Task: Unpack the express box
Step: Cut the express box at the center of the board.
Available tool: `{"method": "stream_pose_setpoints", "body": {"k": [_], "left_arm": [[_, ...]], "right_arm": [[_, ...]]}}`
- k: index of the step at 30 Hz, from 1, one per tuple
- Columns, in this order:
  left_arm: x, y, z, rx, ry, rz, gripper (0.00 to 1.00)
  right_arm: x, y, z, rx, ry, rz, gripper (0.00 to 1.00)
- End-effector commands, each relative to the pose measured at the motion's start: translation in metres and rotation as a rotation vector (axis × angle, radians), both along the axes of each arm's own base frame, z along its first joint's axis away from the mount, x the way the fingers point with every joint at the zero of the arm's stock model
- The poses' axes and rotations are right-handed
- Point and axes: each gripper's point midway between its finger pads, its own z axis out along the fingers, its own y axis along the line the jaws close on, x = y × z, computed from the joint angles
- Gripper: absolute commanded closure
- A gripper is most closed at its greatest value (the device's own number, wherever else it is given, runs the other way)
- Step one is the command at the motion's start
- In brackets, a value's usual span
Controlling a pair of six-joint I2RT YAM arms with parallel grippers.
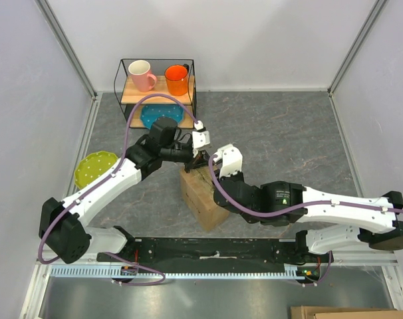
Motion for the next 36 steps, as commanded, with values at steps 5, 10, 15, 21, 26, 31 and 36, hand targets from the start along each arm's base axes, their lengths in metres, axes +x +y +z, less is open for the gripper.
{"method": "stream_pose_setpoints", "body": {"k": [5, 10, 15, 21, 26, 31, 36], "left_arm": [[0.010, 0.054, -0.089, 0.285, 0.064, 0.191, 0.91], [0.000, 0.062, -0.098, 0.281, 0.031, 0.179, 0.91], [-0.005, 0.063, -0.104, 0.253, 0.015, 0.179, 0.90], [-0.006, 0.071, -0.125, 0.276, -0.002, 0.200, 0.87], [0.004, 0.075, -0.117, 0.285, -0.021, 0.253, 0.77], [0.039, 0.073, -0.047, 0.203, -0.082, 0.342, 0.64], [0.054, 0.073, 0.035, 0.110, -0.127, 0.374, 0.46]], "right_arm": [[-0.047, 0.000, -0.006, -0.022, 0.154, 0.199, 1.00], [-0.054, 0.000, 0.000, 0.005, 0.165, 0.251, 1.00], [-0.060, 0.001, 0.002, 0.010, 0.171, 0.297, 1.00], [-0.067, -0.003, 0.010, 0.036, 0.168, 0.342, 1.00], [-0.070, 0.000, 0.007, 0.046, 0.171, 0.364, 1.00], [-0.073, 0.014, -0.007, 0.020, 0.171, 0.390, 1.00], [-0.074, 0.028, -0.022, -0.023, 0.153, 0.399, 1.00]]}}
